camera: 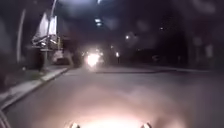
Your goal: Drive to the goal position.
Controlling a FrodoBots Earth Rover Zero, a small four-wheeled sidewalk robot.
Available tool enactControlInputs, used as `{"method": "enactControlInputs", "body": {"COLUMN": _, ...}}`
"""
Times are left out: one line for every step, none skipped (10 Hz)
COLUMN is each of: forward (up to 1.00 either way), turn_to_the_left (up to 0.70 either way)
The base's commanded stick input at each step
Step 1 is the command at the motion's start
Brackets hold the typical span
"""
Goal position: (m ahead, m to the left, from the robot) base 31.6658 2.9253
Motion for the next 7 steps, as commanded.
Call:
{"method": "enactControlInputs", "body": {"forward": 1.00, "turn_to_the_left": 0.00}}
{"method": "enactControlInputs", "body": {"forward": 1.00, "turn_to_the_left": 0.00}}
{"method": "enactControlInputs", "body": {"forward": 1.00, "turn_to_the_left": 0.00}}
{"method": "enactControlInputs", "body": {"forward": 1.00, "turn_to_the_left": 0.00}}
{"method": "enactControlInputs", "body": {"forward": 1.00, "turn_to_the_left": 0.00}}
{"method": "enactControlInputs", "body": {"forward": 1.00, "turn_to_the_left": 0.00}}
{"method": "enactControlInputs", "body": {"forward": 1.00, "turn_to_the_left": 0.00}}
